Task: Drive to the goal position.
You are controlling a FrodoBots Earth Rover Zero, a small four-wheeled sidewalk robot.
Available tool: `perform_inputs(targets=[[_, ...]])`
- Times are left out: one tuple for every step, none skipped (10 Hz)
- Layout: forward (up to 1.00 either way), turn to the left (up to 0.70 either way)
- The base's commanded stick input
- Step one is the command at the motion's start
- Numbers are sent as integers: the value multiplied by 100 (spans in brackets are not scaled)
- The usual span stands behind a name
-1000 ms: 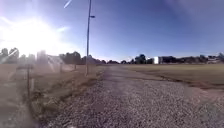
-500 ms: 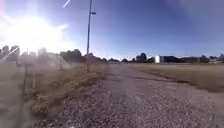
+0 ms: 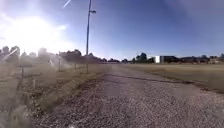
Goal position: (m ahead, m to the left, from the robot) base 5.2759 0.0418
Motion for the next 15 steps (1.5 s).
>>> perform_inputs(targets=[[50,-17],[50,-2],[50,0],[50,0],[50,0],[50,0],[50,0],[50,0],[50,0],[50,0],[50,0],[50,0],[50,0],[50,0],[50,0]])
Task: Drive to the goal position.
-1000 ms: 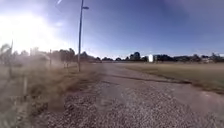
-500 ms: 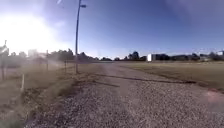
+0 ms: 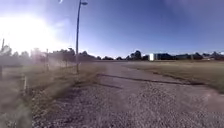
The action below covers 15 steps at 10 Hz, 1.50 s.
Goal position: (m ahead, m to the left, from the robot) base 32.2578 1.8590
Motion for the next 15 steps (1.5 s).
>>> perform_inputs(targets=[[50,0],[50,0],[50,0],[50,0],[50,0],[50,0],[50,0],[50,0],[50,0],[50,0],[50,0],[50,0],[50,0],[50,0],[50,0]])
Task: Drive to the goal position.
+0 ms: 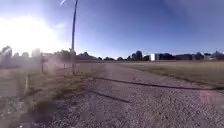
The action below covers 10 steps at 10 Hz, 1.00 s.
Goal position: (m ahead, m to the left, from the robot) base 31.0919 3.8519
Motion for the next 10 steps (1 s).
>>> perform_inputs(targets=[[50,0],[50,0],[50,0],[50,0],[50,0],[50,0],[50,0],[50,0],[50,0],[50,0]])
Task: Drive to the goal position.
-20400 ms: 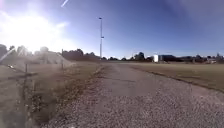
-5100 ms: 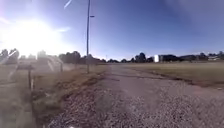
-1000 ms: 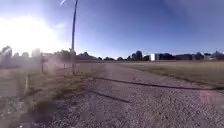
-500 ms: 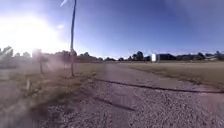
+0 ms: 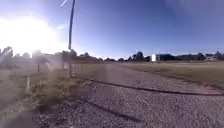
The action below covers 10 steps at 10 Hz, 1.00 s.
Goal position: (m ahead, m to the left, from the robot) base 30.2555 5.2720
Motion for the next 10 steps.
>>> perform_inputs(targets=[[50,0],[50,0],[50,0],[50,0],[50,0],[50,0],[50,0],[50,-18],[50,-40],[50,-50]])
